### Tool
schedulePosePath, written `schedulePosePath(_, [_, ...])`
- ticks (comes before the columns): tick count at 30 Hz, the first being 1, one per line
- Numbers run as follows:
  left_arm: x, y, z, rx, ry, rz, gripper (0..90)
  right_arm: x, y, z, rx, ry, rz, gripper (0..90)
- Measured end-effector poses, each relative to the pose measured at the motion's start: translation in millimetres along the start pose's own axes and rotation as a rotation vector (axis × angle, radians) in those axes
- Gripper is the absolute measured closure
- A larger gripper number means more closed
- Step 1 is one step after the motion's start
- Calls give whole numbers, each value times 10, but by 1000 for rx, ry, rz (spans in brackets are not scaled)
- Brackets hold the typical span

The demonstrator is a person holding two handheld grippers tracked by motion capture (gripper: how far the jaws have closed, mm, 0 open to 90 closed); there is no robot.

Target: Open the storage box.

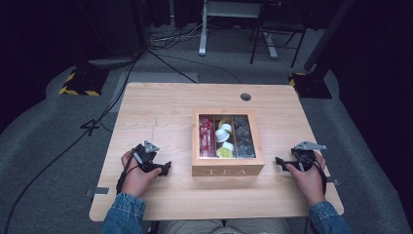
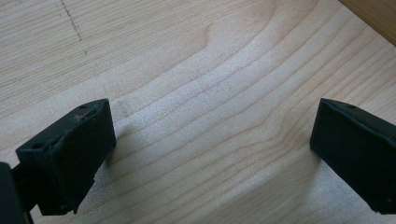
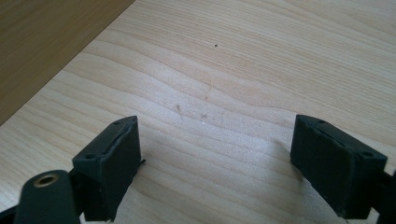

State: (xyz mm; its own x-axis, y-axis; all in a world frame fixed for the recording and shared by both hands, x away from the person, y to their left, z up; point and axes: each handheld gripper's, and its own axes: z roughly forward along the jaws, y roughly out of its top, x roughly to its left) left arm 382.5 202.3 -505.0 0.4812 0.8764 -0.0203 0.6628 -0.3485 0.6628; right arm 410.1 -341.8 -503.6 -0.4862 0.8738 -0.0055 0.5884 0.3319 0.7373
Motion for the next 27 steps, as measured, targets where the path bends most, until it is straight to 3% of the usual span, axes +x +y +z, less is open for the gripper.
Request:
schedulePosePath(9, [-8, -3, -3, -5, 0, -5, 15, -5, -2, -2, 0, 5, -5, 161])
schedulePosePath(12, [-14, 7, -29, -15, 5, 1, 75, -6, -2, -2, 0, 5, -5, 161])
schedulePosePath(14, [-22, 13, -76, -7, 29, 8, 204, -6, -2, -2, 0, 5, -5, 161])
schedulePosePath(20, [-40, 42, -159, -2, 28, 7, 221, -7, -2, -2, -2, 6, -3, 161])
schedulePosePath(27, [-136, 146, -356, -35, 11, 20, 240, -7, -2, -2, -1, 5, -4, 161])
